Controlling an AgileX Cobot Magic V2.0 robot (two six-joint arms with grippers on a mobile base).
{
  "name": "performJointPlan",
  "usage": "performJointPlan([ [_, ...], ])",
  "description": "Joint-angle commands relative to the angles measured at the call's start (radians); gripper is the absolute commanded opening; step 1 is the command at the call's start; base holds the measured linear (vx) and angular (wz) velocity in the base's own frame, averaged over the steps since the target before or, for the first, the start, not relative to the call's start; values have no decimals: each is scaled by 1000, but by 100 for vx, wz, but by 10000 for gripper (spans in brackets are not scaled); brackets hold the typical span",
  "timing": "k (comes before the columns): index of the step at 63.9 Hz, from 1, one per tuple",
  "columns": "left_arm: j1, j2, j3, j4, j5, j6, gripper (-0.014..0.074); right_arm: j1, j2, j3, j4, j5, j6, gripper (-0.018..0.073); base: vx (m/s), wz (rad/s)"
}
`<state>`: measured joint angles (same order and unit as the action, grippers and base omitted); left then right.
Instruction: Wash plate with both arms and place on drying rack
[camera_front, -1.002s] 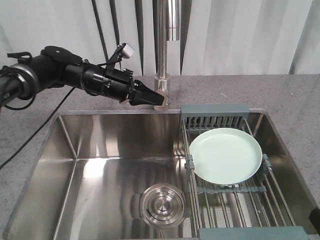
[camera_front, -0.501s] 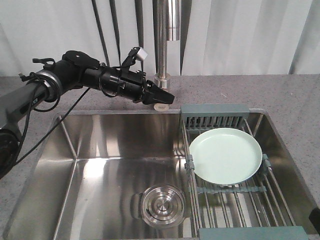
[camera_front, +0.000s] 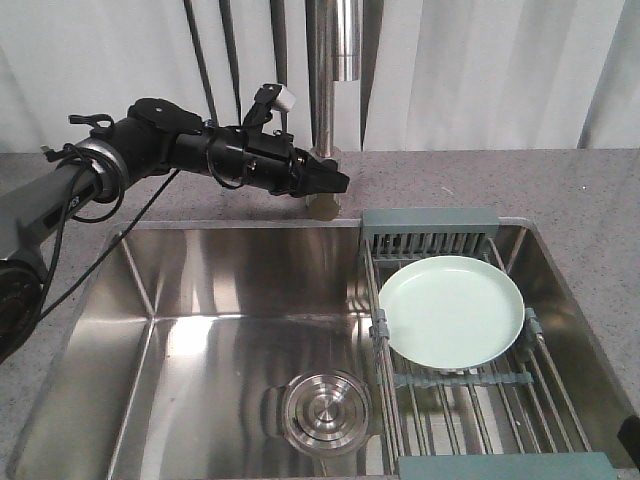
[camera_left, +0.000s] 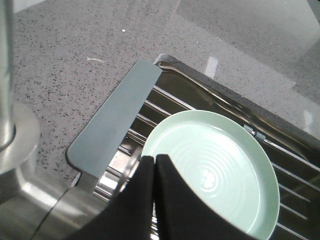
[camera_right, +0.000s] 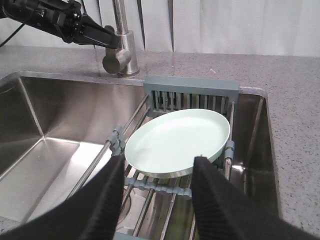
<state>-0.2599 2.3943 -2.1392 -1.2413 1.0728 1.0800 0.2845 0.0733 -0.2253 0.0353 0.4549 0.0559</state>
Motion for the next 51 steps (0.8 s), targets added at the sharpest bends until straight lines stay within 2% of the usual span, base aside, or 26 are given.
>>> performJointPlan([
  [1, 5, -64, -33, -72, -109, -13, -6, -3, 11, -25, 0, -74, -12, 312, 0, 0],
  [12, 5, -65, -33, -58, -41, -50, -6, -3, 11, -25, 0, -74, -12, 312, 0, 0],
  [18, 5, -79, -32, 18, -8, -116, -6, -3, 11, -25, 0, -74, -12, 312, 0, 0],
  [32, 5, -172, -32, 359, 62, -295, -6, -3, 11, -25, 0, -74, -12, 312, 0, 0],
  [40, 5, -238, -32, 518, 74, -390, -6, -3, 11, -25, 0, -74, -12, 312, 0, 0],
  [44, 5, -262, -32, 594, 57, -457, -6, -3, 11, -25, 0, -74, -12, 312, 0, 0],
  [51, 5, -310, -32, 766, 29, -623, -6, -3, 11, -25, 0, -74, -20, 312, 0, 0],
])
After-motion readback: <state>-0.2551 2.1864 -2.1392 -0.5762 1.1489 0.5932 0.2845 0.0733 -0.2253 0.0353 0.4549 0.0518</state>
